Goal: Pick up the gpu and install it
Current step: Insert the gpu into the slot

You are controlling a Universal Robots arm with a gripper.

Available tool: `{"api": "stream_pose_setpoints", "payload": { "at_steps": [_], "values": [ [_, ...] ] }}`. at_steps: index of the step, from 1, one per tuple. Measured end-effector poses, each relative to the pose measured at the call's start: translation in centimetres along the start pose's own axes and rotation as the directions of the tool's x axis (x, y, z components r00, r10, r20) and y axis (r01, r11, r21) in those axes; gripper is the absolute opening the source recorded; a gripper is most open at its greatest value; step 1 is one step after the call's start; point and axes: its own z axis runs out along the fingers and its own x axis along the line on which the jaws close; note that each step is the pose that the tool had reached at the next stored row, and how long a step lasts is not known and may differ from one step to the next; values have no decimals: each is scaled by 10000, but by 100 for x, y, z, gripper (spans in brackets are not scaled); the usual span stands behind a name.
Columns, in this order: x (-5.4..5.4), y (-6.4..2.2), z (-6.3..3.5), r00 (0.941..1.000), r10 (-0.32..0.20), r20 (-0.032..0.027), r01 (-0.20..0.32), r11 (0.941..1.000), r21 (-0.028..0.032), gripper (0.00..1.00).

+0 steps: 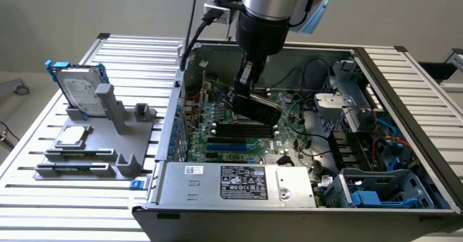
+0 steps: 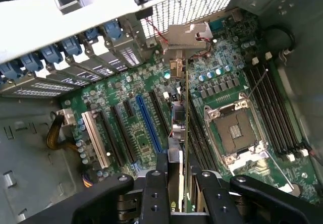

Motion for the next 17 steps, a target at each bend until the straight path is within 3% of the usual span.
{"api": "stream_pose_setpoints", "payload": {
  "at_steps": [3,6,12,17],
  "values": [
    [-1,-2,22,9984,-565,53,565,9984,-23,26],
    [-1,-4,44,9938,-1107,69,1107,9938,-34,26],
    [-1,-7,76,9763,-2165,-14,2165,9763,-25,26],
    [21,-18,112,9626,-2710,-60,2710,9626,-31,26]
  ]
}}
